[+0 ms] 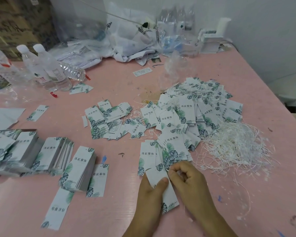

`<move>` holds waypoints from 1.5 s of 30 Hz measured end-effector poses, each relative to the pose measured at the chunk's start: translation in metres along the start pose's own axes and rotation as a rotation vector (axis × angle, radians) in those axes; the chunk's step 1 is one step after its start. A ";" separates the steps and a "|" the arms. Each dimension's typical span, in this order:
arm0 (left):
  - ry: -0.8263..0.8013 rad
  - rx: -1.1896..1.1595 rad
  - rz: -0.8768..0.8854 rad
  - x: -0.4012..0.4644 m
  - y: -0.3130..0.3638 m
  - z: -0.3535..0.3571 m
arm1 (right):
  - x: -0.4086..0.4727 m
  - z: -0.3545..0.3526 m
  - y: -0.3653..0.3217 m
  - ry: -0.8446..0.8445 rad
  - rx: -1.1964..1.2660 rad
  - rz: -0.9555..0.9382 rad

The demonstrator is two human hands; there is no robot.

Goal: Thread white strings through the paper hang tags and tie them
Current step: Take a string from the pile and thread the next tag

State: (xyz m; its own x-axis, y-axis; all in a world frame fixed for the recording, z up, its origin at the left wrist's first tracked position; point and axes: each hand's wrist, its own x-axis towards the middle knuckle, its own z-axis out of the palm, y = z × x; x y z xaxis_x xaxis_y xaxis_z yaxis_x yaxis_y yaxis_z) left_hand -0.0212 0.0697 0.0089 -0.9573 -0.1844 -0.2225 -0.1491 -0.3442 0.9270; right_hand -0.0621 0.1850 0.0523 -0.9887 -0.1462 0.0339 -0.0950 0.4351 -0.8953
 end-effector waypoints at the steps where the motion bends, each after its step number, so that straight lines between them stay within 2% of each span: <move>1: 0.012 0.028 0.008 0.000 0.000 0.000 | 0.000 -0.001 -0.001 0.004 -0.004 -0.008; 8: 0.009 0.237 0.051 -0.005 0.006 0.003 | 0.000 -0.006 -0.011 -0.019 -0.065 -0.077; 11: 0.000 0.242 0.019 -0.007 0.009 0.005 | 0.001 -0.006 -0.012 -0.029 -0.097 -0.076; 14: 0.011 0.273 0.073 -0.009 0.012 0.007 | 0.000 -0.007 -0.014 -0.025 -0.118 -0.071; 25: 0.144 0.237 0.123 -0.011 0.012 0.009 | 0.001 -0.010 -0.017 0.013 -0.131 0.001; 36: 0.133 0.249 0.137 -0.012 0.018 0.007 | 0.003 -0.011 -0.017 -0.005 -0.149 0.031; 41: 0.113 0.176 0.090 -0.013 0.023 0.006 | 0.007 -0.018 -0.013 -0.091 0.164 0.193; 45: 0.089 0.037 0.006 -0.015 0.026 0.005 | 0.008 -0.024 -0.009 -0.178 0.284 0.229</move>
State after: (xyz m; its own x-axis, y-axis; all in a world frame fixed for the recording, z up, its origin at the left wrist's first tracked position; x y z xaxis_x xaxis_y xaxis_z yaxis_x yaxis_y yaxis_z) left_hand -0.0122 0.0682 0.0377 -0.9328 -0.2681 -0.2409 -0.1536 -0.3089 0.9386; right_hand -0.0718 0.2014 0.0716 -0.9425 -0.2367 -0.2358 0.1857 0.2154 -0.9587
